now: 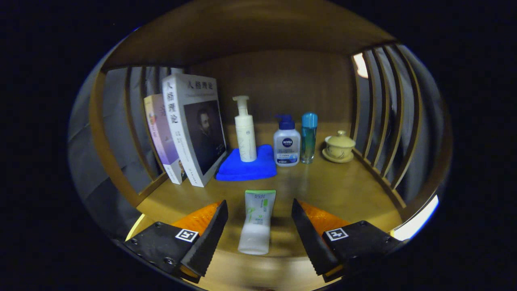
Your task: Pull open the drawer, take out the items inside it, and place them on the countertop above the cabinet.
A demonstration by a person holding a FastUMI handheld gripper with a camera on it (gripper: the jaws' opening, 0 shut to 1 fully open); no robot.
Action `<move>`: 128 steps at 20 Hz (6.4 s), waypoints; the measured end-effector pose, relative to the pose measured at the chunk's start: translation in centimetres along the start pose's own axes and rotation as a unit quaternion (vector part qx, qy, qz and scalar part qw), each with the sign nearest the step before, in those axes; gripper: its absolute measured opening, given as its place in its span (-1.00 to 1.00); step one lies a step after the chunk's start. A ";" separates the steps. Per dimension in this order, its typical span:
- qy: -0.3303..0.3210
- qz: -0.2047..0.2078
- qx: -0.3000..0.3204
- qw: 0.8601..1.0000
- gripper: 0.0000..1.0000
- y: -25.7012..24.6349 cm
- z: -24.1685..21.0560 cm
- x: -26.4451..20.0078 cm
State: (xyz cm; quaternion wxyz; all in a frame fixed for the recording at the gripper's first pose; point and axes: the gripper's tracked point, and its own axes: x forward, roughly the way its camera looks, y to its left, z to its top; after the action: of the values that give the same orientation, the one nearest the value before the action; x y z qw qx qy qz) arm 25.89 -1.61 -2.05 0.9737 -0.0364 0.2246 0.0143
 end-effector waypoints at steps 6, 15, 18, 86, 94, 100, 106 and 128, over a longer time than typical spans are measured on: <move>-0.089 -0.016 -0.013 0.996 0.96 1.8 -1.7 -8.2; -0.166 -0.017 -0.032 0.985 0.96 4.7 -7.5 -18.0; -0.178 -0.010 -0.030 0.984 0.96 5.4 -9.9 -20.2; -0.085 -0.089 -0.031 0.992 0.95 4.5 -18.3 -7.1; -0.078 -0.092 -0.034 0.992 0.95 4.1 -17.4 -4.5; -0.086 -0.100 -0.053 0.990 0.97 3.9 -16.9 -2.9; -0.080 -0.102 -0.052 0.990 0.97 3.5 -16.0 -0.4; -0.151 -0.009 -0.023 0.988 0.95 4.4 -9.9 -18.7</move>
State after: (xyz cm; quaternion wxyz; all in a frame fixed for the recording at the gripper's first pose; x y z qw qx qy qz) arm 4.56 1.75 -3.04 0.9955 -0.0578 0.0739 0.0159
